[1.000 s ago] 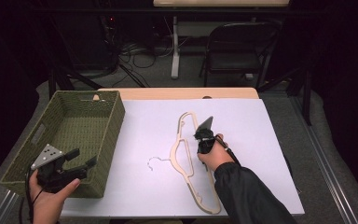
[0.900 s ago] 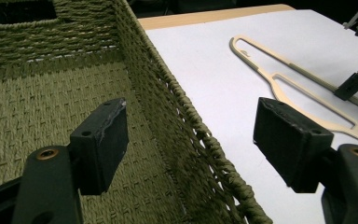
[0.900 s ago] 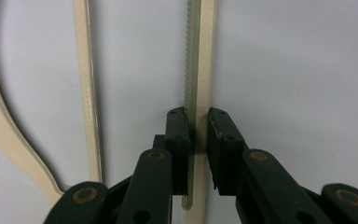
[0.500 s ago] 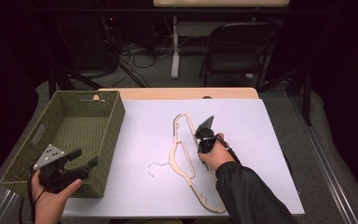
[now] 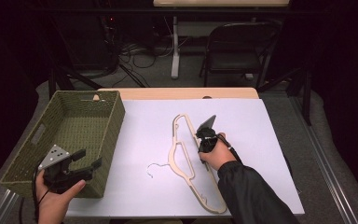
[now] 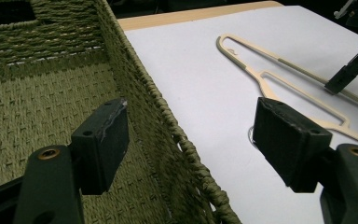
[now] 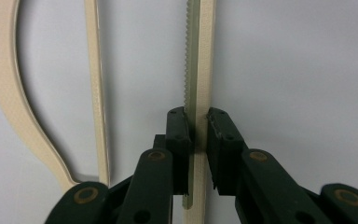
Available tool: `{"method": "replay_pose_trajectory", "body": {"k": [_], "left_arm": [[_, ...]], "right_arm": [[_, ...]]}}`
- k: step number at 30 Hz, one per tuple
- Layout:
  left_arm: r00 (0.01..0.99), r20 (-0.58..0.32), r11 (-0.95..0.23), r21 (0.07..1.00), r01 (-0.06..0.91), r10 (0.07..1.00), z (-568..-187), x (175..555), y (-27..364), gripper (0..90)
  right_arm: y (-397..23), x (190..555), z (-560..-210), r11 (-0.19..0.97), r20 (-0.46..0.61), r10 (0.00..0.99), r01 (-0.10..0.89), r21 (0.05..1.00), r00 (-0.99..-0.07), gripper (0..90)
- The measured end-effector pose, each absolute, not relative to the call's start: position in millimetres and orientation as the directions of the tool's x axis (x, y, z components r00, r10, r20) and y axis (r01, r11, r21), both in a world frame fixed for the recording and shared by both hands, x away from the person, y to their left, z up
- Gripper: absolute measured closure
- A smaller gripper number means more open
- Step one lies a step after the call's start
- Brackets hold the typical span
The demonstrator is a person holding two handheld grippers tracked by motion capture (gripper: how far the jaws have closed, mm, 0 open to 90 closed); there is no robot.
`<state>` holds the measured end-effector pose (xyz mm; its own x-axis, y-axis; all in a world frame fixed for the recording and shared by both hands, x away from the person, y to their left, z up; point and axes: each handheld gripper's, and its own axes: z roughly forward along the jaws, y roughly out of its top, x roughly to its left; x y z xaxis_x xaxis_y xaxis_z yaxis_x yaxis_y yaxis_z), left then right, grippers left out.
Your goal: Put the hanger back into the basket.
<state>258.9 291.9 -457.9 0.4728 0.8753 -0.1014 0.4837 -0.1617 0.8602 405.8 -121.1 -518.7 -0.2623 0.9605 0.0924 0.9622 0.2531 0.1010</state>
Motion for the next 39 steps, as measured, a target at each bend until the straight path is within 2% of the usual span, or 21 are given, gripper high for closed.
{"method": "replay_pose_trajectory", "body": {"k": [4, 11, 12, 13, 16, 20, 23, 25, 27, 31, 34, 35, 37, 39], "left_arm": [[0.482, -0.099, -0.169, 0.86, 0.481, 0.87, -458, 258, 288, 27.1], [0.498, -0.105, -0.17, 0.863, 0.475, 0.861, -459, 258, 282, 28.0], [0.502, -0.105, -0.173, 0.863, 0.475, 0.858, -459, 258, 281, 28.0], [0.505, -0.106, -0.174, 0.862, 0.476, 0.857, -459, 258, 280, 28.0], [0.518, -0.107, -0.181, 0.862, 0.474, 0.849, -460, 257, 274, 28.2], [0.546, -0.1, -0.204, 0.86, 0.468, 0.832, -462, 257, 264, 28.4], [0.561, -0.105, -0.212, 0.856, 0.471, 0.821, -464, 257, 258, 28.4], [0.573, -0.118, -0.211, 0.854, 0.475, 0.811, -467, 257, 252, 28.4], [0.59, -0.12, -0.223, 0.851, 0.475, 0.799, -469, 257, 246, 28.5], [0.595, -0.095, -0.249, 0.847, 0.47, 0.798, -470, 256, 237, 28.5], [0.594, -0.099, -0.232, 0.86, 0.455, 0.799, -465, 253, 236, 28.9], [0.597, -0.097, -0.231, 0.864, 0.448, 0.797, -462, 252, 236, 28.9], [0.605, -0.094, -0.231, 0.869, 0.437, 0.791, -459, 250, 234, 29.1], [0.614, -0.089, -0.238, 0.871, 0.429, 0.784, -455, 250, 229, 29.1]], "right_arm": [[-122, 405, -519, 0.243, 0.114, 0.959, 0.961, 0.131, -0.258, 79.9], [-124, 405, -514, 0.248, 0.132, 0.956, 0.961, 0.123, -0.263, 79.9], [-124, 403, -517, 0.225, 0.167, 0.953, 0.959, 0.172, -0.253, 79.9], [-124, 403, -517, 0.211, 0.174, 0.955, 0.962, 0.175, -0.241, 79.9], [-126, 404, -511, 0.257, 0.132, 0.952, 0.955, 0.145, -0.276, 80.0], [-128, 402, -511, 0.222, 0.171, 0.952, 0.957, 0.188, -0.255, 80.0], [-131, 403, -508, 0.239, 0.155, 0.952, 0.956, 0.167, -0.265, 80.0], [-131, 401, -510, 0.203, 0.194, 0.949, 0.954, 0.22, -0.247, 80.0], [-133, 403, -503, 0.252, 0.148, 0.95, 0.956, 0.153, -0.274, 80.0], [-136, 402, -502, 0.225, 0.199, 0.943, 0.95, 0.215, -0.268, 80.0], [-138, 401, -498, 0.223, 0.208, 0.941, 0.952, 0.21, -0.266, 80.0], [-138, 400, -499, 0.2, 0.24, 0.934, 0.945, 0.26, -0.264, 80.0], [-138, 399, -491, 0.208, 0.23, 0.937, 0.95, 0.232, -0.262, 80.0], [-139, 398, -486, 0.21, 0.238, 0.933, 0.946, 0.247, -0.269, 80.0]]}}
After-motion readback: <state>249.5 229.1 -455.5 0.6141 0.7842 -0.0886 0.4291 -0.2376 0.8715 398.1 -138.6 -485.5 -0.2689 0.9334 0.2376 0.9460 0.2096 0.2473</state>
